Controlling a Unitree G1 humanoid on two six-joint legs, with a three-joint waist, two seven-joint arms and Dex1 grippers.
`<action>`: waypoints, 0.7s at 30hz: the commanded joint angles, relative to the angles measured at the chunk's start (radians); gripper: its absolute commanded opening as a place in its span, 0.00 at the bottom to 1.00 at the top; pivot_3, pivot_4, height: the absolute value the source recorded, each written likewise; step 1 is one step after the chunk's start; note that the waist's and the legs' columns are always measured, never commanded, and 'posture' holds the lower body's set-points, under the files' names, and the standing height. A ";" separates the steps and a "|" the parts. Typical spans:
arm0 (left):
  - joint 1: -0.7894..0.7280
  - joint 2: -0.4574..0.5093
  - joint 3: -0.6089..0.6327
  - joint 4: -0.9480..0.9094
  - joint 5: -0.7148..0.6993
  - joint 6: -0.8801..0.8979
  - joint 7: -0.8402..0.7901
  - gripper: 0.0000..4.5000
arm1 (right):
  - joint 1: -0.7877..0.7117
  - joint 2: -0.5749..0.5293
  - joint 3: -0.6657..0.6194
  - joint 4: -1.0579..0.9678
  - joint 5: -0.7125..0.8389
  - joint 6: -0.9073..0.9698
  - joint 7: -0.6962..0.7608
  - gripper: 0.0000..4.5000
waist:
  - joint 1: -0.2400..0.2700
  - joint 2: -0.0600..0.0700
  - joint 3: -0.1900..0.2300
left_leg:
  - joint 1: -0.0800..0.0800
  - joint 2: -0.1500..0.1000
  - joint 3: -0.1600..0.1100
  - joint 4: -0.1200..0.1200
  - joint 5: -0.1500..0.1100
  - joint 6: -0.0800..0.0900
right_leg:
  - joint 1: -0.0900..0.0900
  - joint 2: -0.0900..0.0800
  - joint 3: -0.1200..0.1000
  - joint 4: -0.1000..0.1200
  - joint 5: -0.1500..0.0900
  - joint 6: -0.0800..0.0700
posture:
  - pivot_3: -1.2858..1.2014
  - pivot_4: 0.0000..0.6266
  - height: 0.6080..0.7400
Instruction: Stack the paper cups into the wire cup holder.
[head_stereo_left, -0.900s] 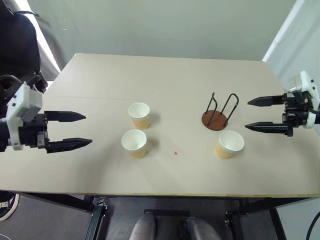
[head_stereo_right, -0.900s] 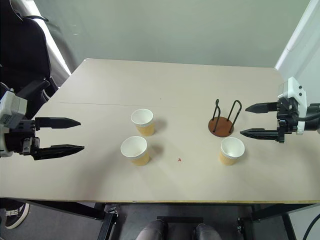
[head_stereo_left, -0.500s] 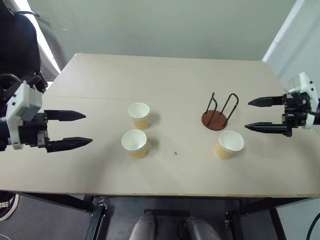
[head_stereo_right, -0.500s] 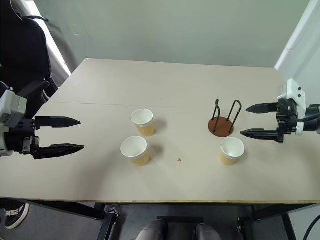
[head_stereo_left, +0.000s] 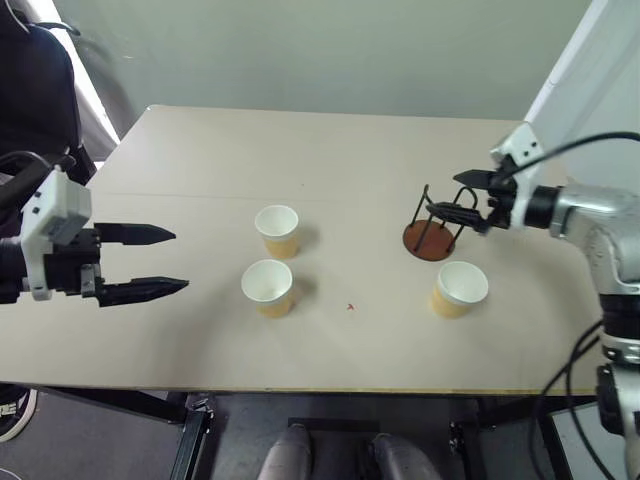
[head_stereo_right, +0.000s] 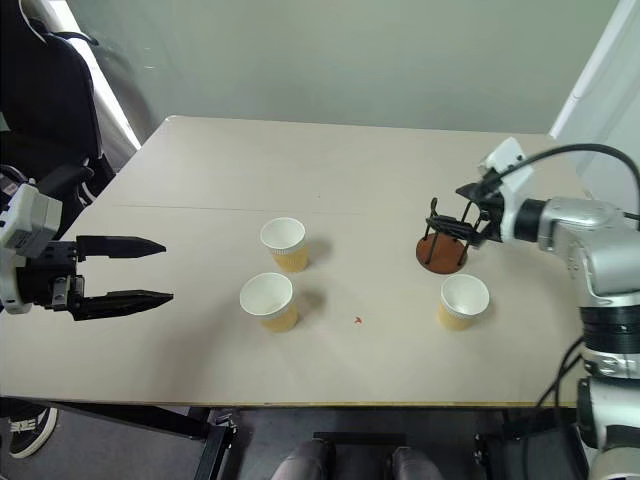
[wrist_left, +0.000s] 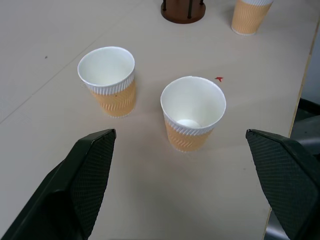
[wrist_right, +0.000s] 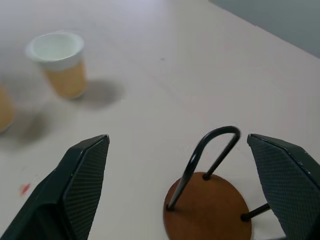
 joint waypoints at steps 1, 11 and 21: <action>-0.006 -0.001 0.017 -0.019 -0.005 -0.008 0.009 0.99 | -0.035 0.017 0.008 -0.007 -0.045 0.064 -0.100 1.00 | 0.002 0.000 0.000 | 0.000 0.000 0.000 0.000 0.000 0.000 | 0.000 0.000 0.000 0.000 0.000 0.000 | 0.52 0.24 1.00; 0.010 -0.010 0.020 -0.030 -0.005 -0.006 0.021 0.99 | -0.011 0.055 0.065 0.043 -0.105 0.064 -0.130 1.00 | 0.006 0.000 0.000 | -0.001 0.000 0.000 -0.001 -0.001 -0.004 | -0.002 0.000 0.000 0.001 0.000 -0.001 | 0.52 0.24 1.00; 0.031 -0.012 0.045 -0.046 -0.012 0.006 0.031 1.00 | -0.033 0.123 0.081 0.118 -0.145 0.010 -0.147 0.71 | 0.008 0.000 0.000 | -0.002 0.000 0.000 -0.001 -0.001 -0.004 | -0.003 0.000 0.000 0.001 0.000 -0.001 | 0.52 0.24 1.00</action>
